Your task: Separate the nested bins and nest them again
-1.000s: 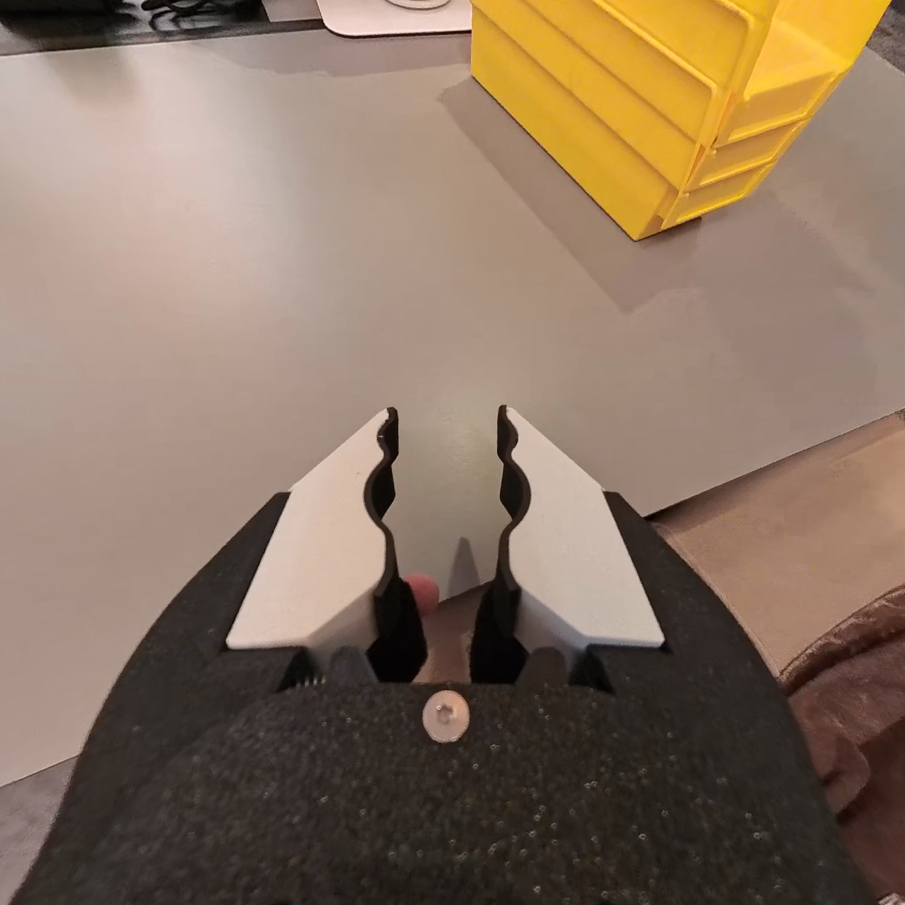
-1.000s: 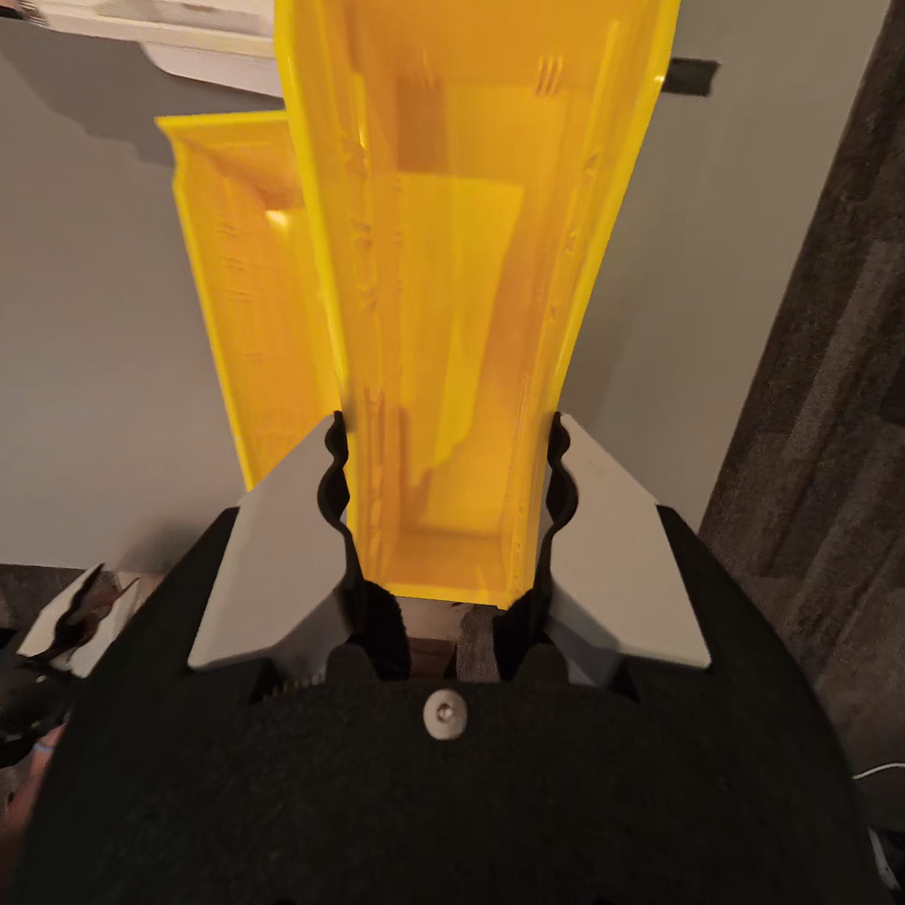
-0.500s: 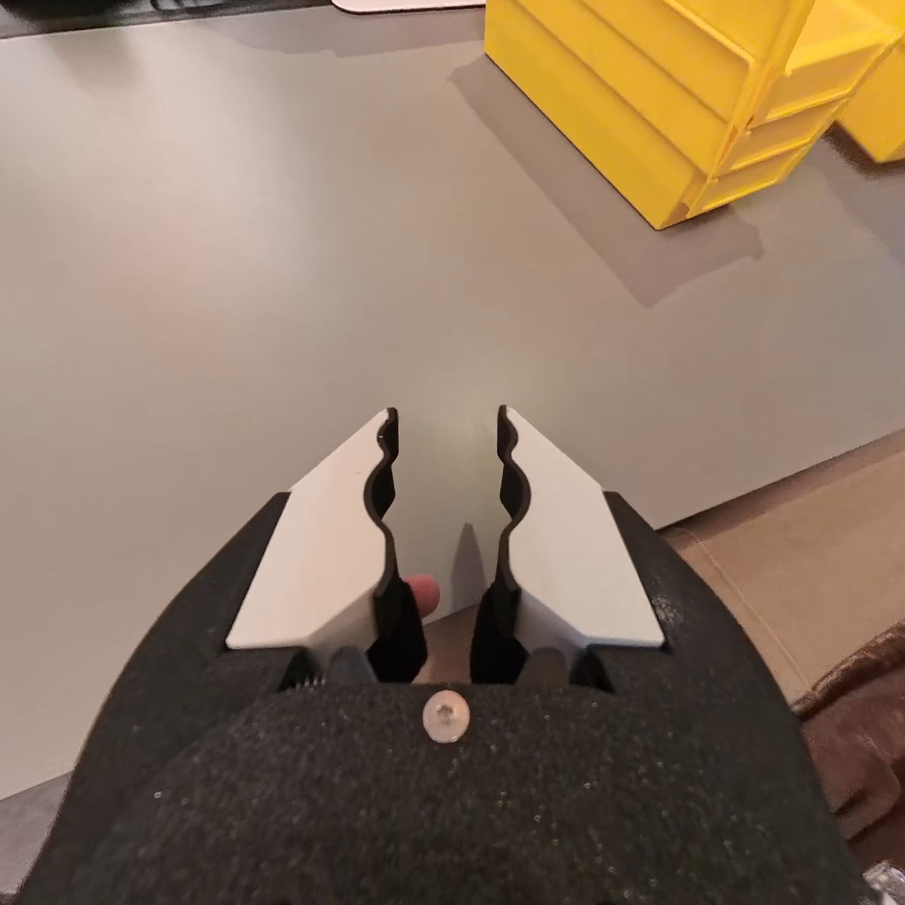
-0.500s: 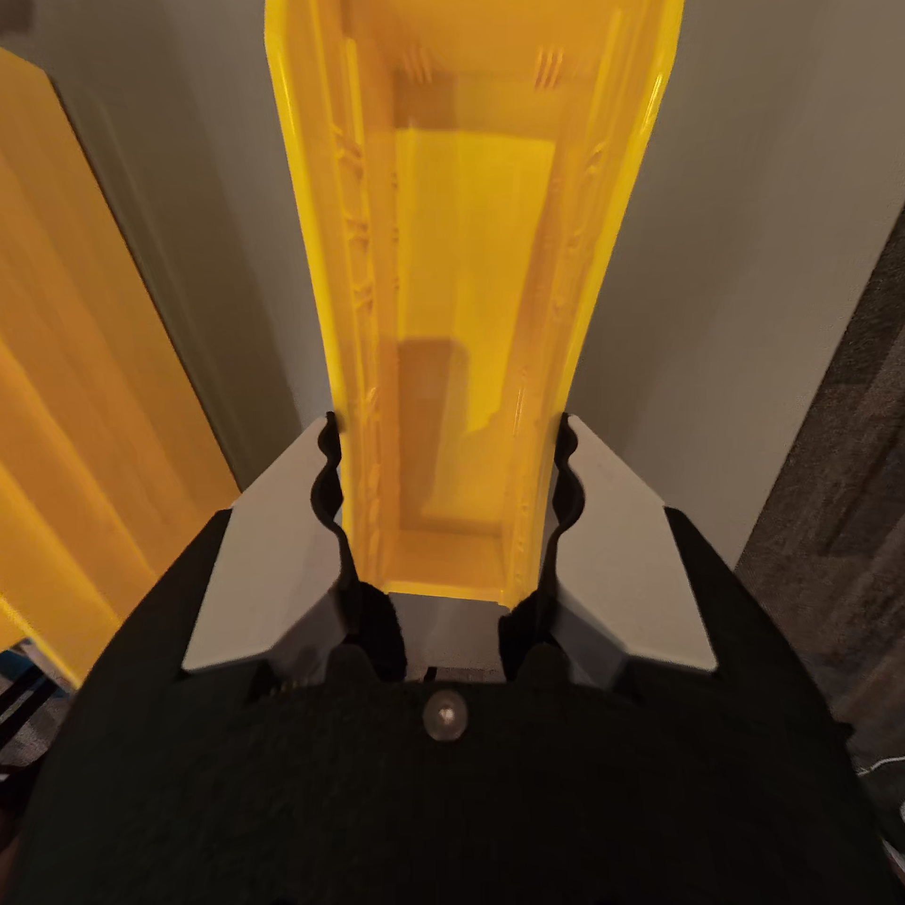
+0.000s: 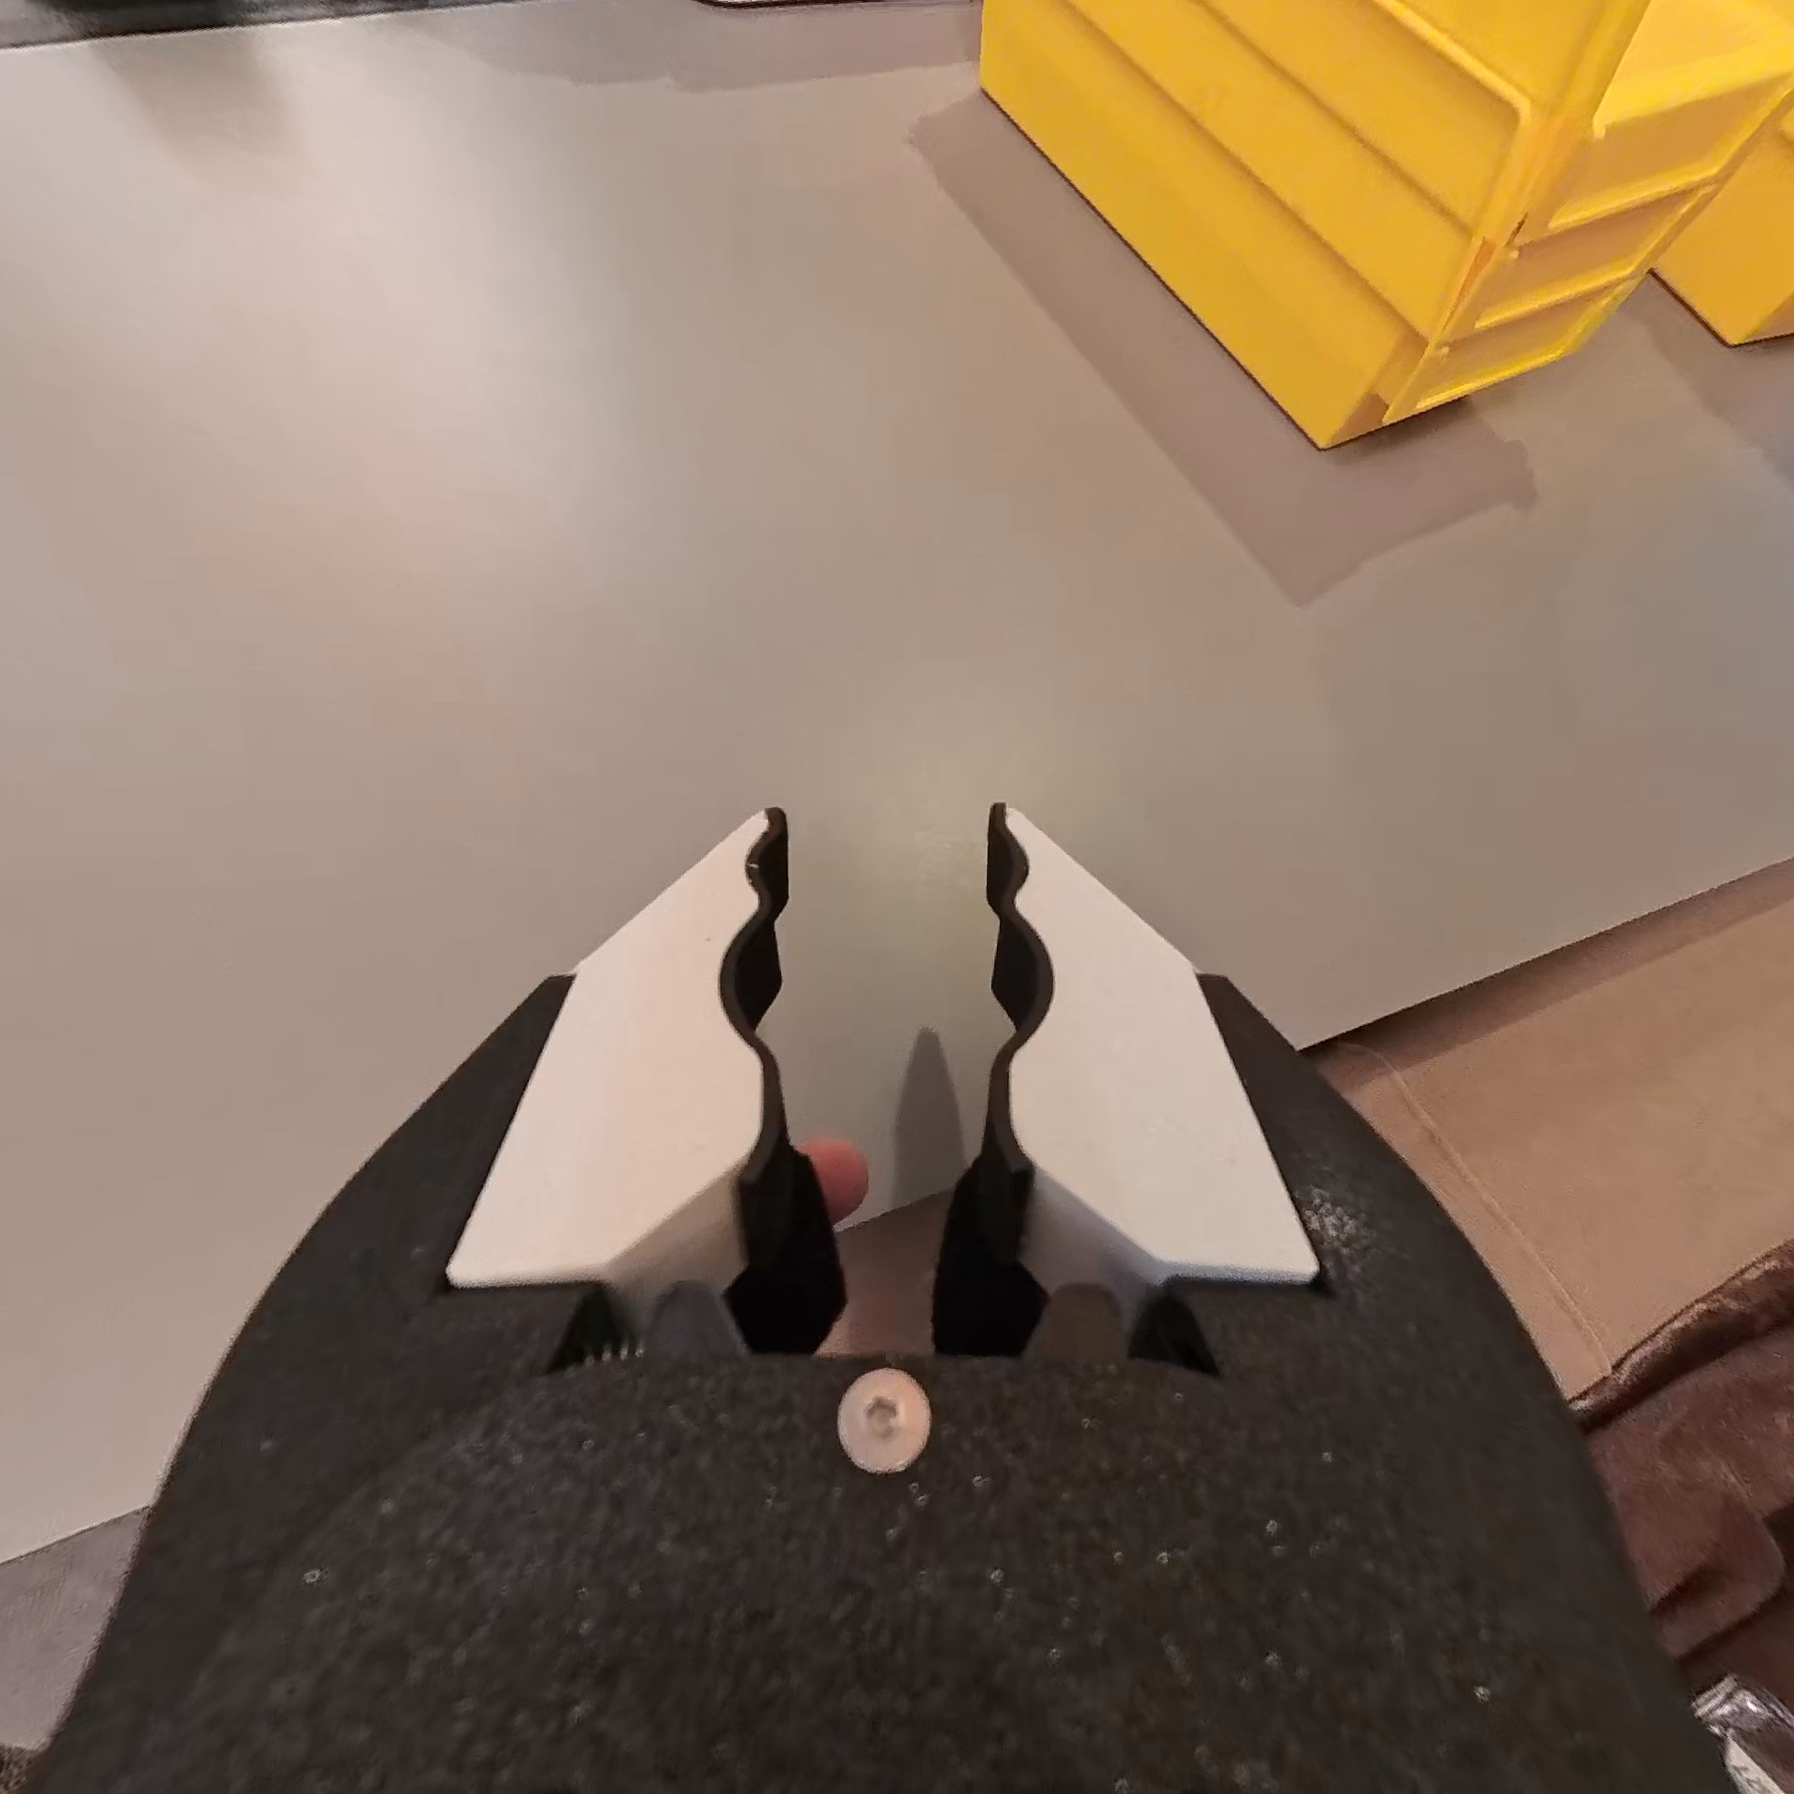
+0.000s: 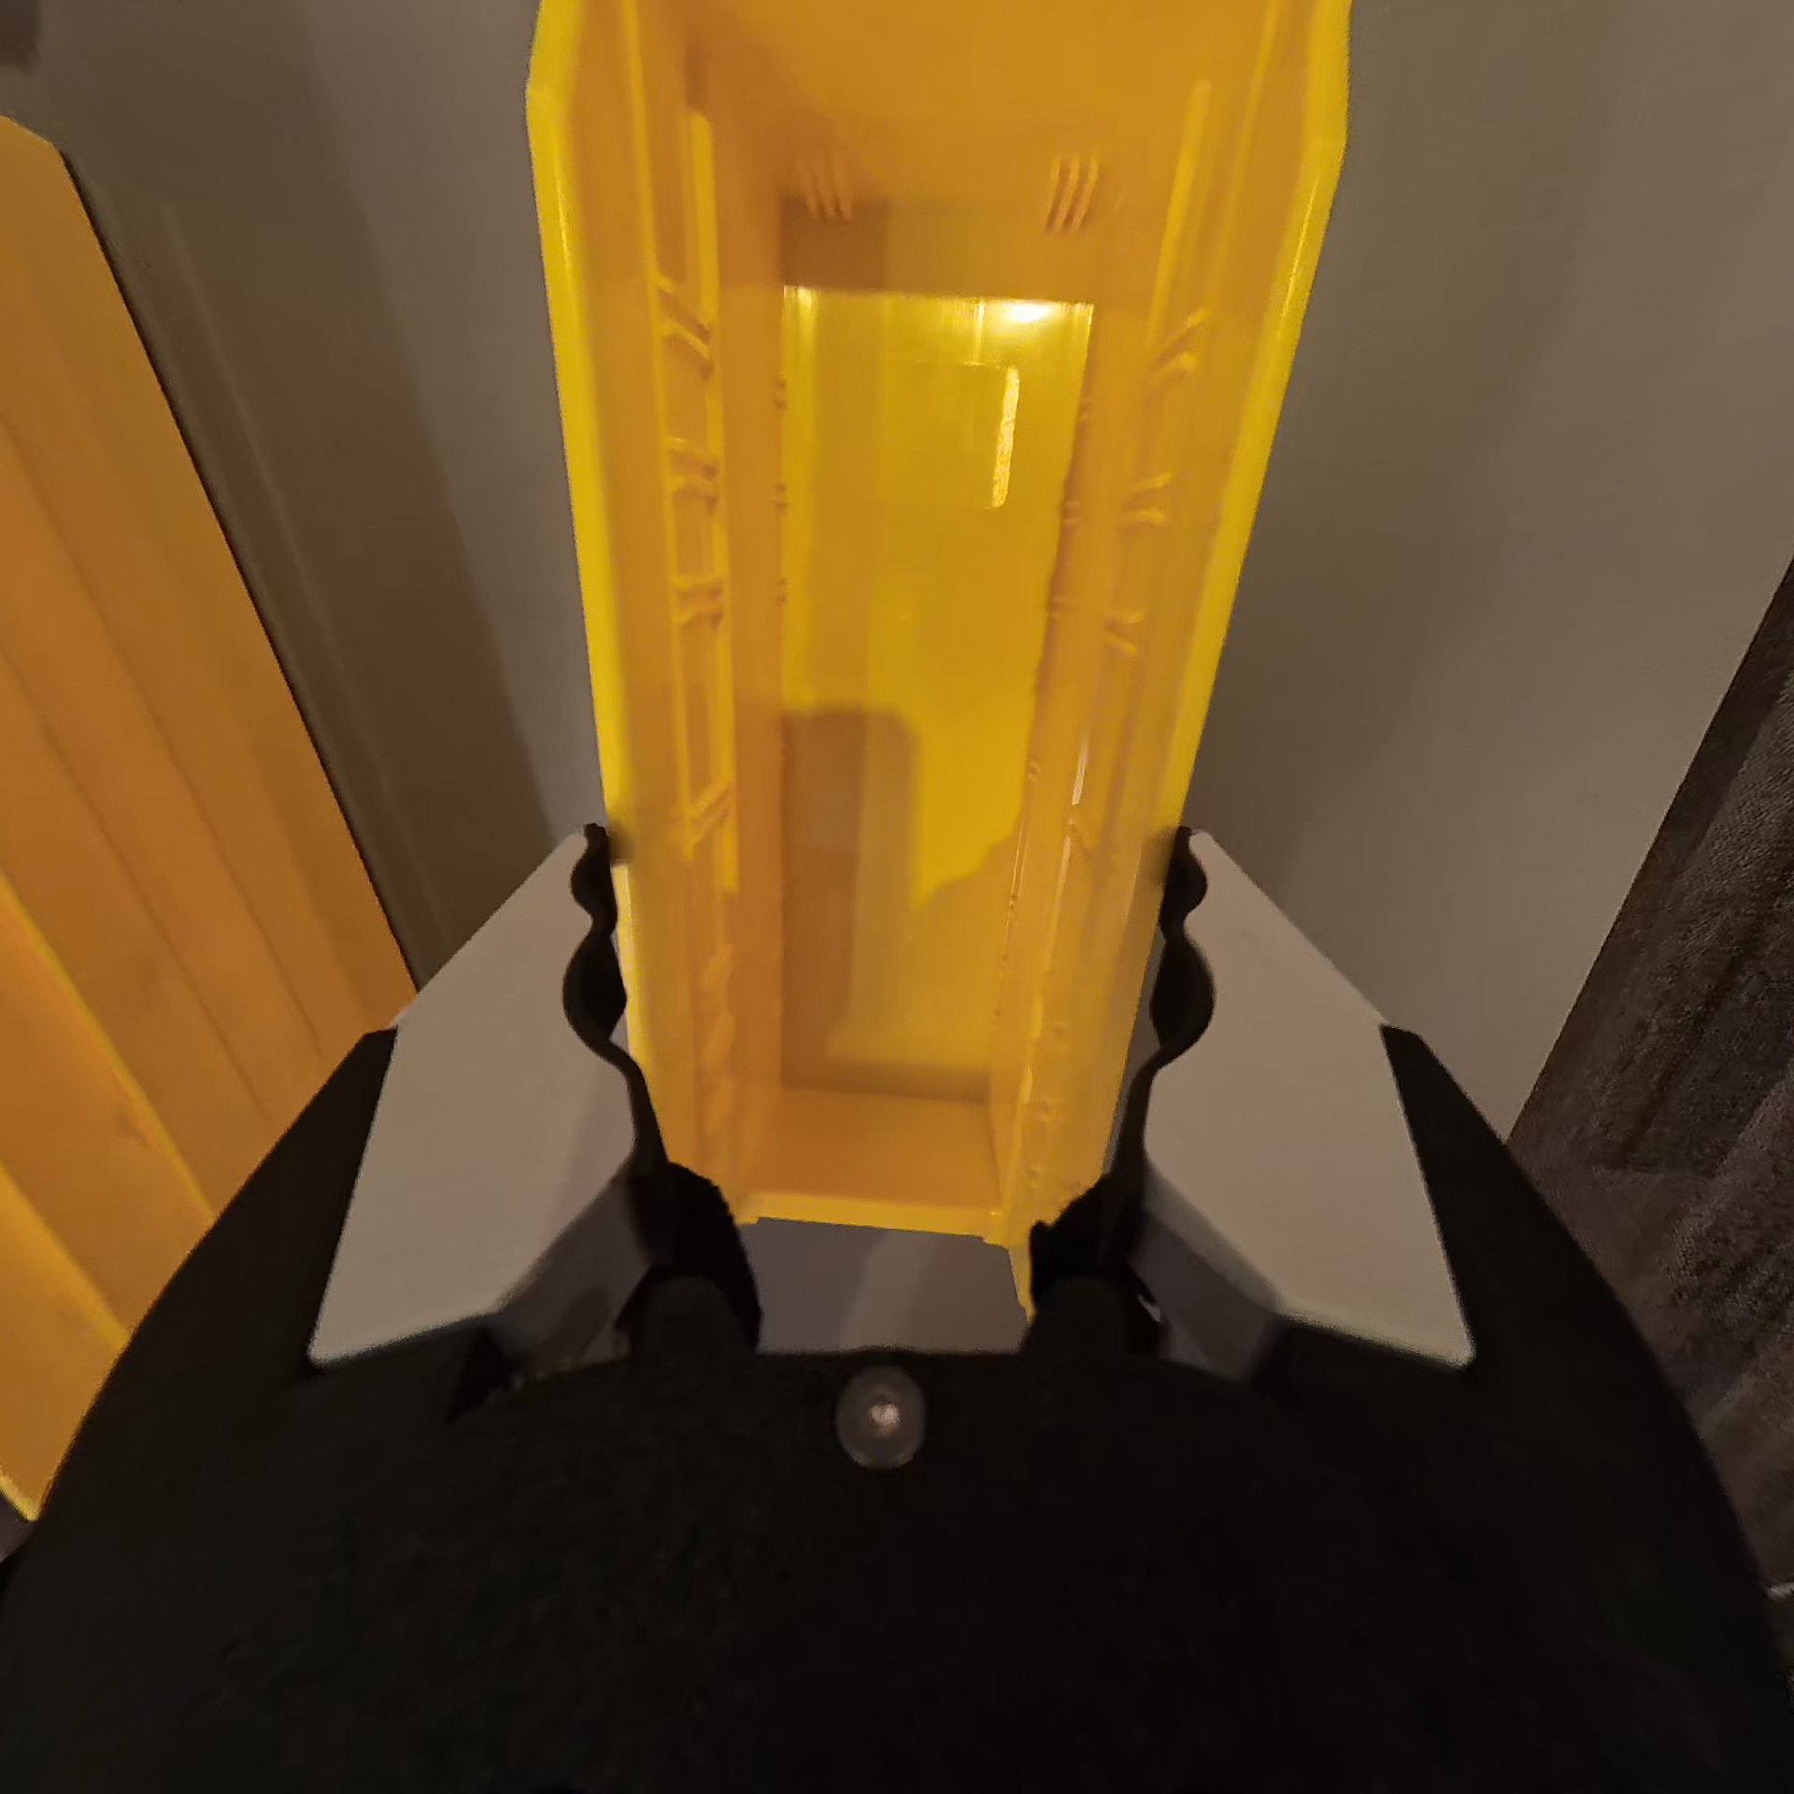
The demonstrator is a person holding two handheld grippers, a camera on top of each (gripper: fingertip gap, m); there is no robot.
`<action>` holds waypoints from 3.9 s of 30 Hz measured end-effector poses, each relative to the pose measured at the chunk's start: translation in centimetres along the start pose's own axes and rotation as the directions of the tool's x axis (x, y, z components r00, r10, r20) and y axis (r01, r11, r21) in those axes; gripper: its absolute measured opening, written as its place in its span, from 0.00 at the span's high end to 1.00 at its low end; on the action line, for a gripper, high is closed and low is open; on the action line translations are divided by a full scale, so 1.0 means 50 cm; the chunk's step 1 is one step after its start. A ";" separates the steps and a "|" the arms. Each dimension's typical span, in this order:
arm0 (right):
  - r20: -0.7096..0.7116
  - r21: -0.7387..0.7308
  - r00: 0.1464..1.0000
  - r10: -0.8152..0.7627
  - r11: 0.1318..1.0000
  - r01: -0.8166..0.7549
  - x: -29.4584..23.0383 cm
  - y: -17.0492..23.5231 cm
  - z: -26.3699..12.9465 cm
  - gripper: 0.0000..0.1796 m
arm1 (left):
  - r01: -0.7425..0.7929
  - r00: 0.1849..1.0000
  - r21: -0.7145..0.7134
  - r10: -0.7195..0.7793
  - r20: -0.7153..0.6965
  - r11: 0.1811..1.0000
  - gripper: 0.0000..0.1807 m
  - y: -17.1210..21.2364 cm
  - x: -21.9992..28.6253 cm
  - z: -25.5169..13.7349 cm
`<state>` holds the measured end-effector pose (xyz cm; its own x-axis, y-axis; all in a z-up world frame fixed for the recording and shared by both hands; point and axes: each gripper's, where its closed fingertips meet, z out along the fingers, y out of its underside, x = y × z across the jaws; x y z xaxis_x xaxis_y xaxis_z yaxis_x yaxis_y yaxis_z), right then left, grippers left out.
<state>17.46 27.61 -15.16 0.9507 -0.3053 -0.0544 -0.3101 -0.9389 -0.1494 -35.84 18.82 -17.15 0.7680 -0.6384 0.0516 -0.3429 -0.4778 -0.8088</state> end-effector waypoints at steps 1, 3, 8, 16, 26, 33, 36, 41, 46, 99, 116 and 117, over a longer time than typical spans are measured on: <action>0.002 0.028 1.000 -0.003 1.000 0.003 -0.003 -0.004 -0.005 0.36 | 0.004 1.000 0.004 -0.004 0.003 1.000 0.78 -0.001 -0.003 -0.002; 0.008 0.091 1.000 -0.020 0.996 0.019 -0.014 -0.013 -0.025 0.30 | 0.013 1.000 0.009 -0.013 0.004 1.000 0.78 -0.001 -0.007 -0.005; 0.051 0.455 0.990 -0.130 0.886 0.093 -0.123 0.004 -0.150 0.33 | 0.019 1.000 -0.017 -0.019 0.010 1.000 0.72 0.009 -0.010 0.001; 0.182 0.717 0.938 -0.295 0.693 0.079 -0.368 0.353 -0.109 0.42 | -0.015 0.999 -0.104 0.020 0.044 0.994 0.48 0.015 0.012 0.021; 0.198 0.681 0.890 -0.412 0.710 0.177 -0.428 0.480 -0.030 0.41 | -0.178 0.976 -0.115 0.160 -0.146 0.977 0.37 -0.273 0.216 0.103; 0.242 0.647 0.902 -0.356 0.752 0.124 -0.373 0.480 -0.010 0.41 | 0.033 0.989 -0.514 -0.103 -0.110 0.857 0.20 -0.429 0.248 0.311; 0.227 0.635 0.911 -0.343 0.762 0.128 -0.347 0.478 -0.006 0.41 | 0.146 0.988 -0.581 -0.144 0.049 0.801 0.18 -0.460 0.220 0.363; 0.244 0.632 0.920 -0.306 0.770 0.088 -0.314 0.477 -0.009 0.42 | 0.230 0.971 -0.604 -0.140 0.194 0.763 0.16 -0.482 0.219 0.404; 0.293 0.630 0.913 -0.284 0.776 0.039 -0.299 0.475 -0.016 0.43 | 0.261 0.965 -0.599 -0.231 0.127 0.757 0.13 -0.508 0.309 0.448; 0.356 0.637 0.883 -0.307 0.771 0.011 -0.312 0.470 -0.037 0.47 | 0.148 0.985 -0.646 -0.056 0.161 0.749 0.54 -0.723 0.301 0.286; 0.303 0.638 0.878 -0.370 0.763 0.101 -0.371 0.473 -0.012 0.49 | 0.216 0.963 -0.709 -0.025 0.269 0.671 0.52 -0.499 -0.032 0.282; 0.300 0.637 0.878 -0.372 0.764 0.106 -0.372 0.474 -0.010 0.49 | 0.208 0.966 -0.718 -0.024 0.258 0.664 0.52 -0.482 -0.023 0.302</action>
<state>-7.56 10.94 -17.19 0.9488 0.1285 -0.2885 -0.1398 -0.6482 -0.7485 -20.30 40.20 -6.56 0.8895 -0.4494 -0.0821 -0.4562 -0.8836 -0.1058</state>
